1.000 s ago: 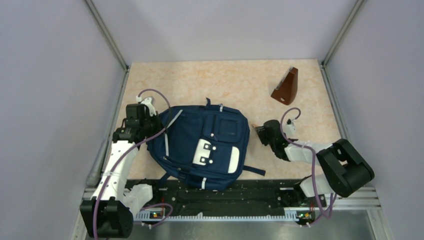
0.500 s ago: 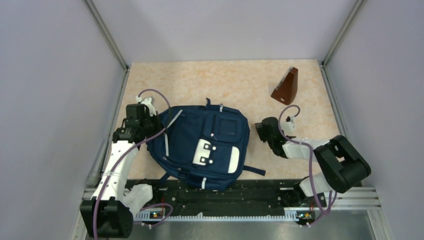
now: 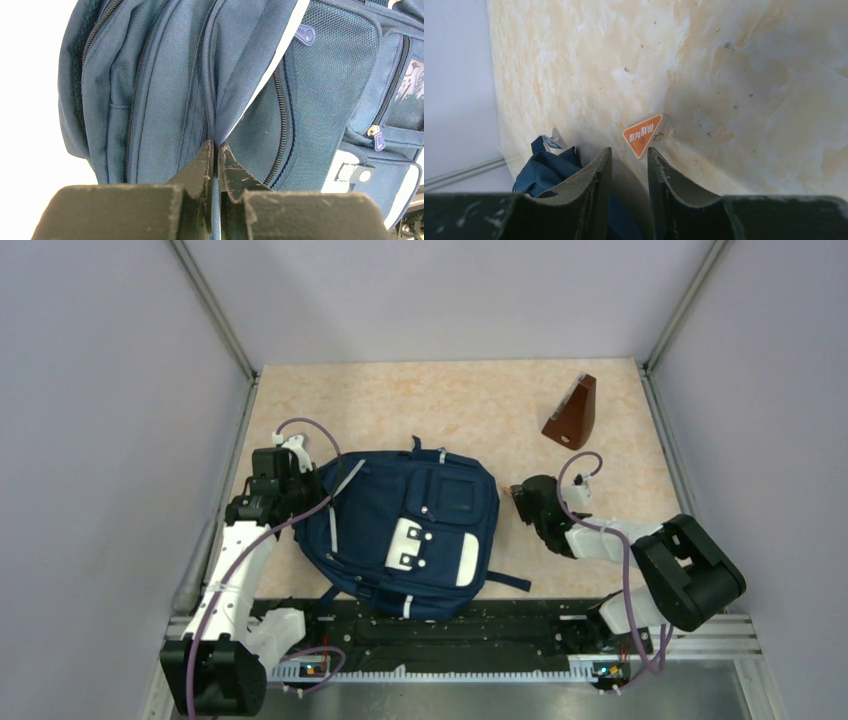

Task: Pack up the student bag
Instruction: Pick up the personal item from the center of the board.

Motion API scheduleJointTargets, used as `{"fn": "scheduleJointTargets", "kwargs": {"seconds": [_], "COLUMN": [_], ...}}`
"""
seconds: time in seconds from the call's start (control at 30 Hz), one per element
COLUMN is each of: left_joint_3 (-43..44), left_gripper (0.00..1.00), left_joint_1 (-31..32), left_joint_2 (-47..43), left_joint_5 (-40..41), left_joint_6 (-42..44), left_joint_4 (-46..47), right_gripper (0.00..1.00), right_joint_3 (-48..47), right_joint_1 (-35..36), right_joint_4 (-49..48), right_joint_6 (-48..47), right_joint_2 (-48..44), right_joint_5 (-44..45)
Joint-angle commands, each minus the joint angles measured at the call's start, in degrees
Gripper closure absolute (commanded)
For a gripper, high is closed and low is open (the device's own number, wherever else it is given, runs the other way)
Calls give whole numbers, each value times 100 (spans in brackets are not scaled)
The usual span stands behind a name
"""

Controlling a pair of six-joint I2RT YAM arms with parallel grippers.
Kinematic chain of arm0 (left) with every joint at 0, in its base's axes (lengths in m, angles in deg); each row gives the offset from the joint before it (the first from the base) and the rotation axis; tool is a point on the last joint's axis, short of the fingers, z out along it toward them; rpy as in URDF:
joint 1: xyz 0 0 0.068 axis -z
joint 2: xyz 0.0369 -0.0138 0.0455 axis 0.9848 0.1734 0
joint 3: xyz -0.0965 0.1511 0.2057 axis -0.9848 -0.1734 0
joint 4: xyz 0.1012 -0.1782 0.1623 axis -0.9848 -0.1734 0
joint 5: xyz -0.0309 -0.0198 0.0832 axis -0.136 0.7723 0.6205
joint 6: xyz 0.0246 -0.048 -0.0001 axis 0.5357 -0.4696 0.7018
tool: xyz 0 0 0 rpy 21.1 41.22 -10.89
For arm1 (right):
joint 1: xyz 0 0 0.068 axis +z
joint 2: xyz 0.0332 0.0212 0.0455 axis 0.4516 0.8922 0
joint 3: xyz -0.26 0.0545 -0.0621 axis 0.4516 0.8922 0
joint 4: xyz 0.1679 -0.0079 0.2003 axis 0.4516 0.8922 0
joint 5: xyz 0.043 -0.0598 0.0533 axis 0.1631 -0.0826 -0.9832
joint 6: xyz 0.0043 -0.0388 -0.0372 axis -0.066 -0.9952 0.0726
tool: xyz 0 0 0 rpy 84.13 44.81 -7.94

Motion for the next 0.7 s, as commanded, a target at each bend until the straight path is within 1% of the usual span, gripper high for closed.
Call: {"fn": "scheduleJointTargets", "kwargs": {"seconds": [0.0, 0.37, 0.67], "left_joint_3": [24, 29, 24], "left_gripper": [100, 100, 100], "left_joint_1": [-12, -12, -12], "left_joint_2": [-190, -191, -200], "left_joint_5": [94, 81, 102], "left_joint_6": [105, 105, 105], "left_joint_4": [129, 129, 129], "right_gripper": [68, 67, 68], "right_joint_3": [-76, -184, -291], "right_joint_1": [116, 224, 233], "right_joint_4": [-95, -113, -205], "right_joint_6": [123, 249, 276], "right_joint_2": [-11, 249, 435], "right_joint_5": [116, 154, 308]}}
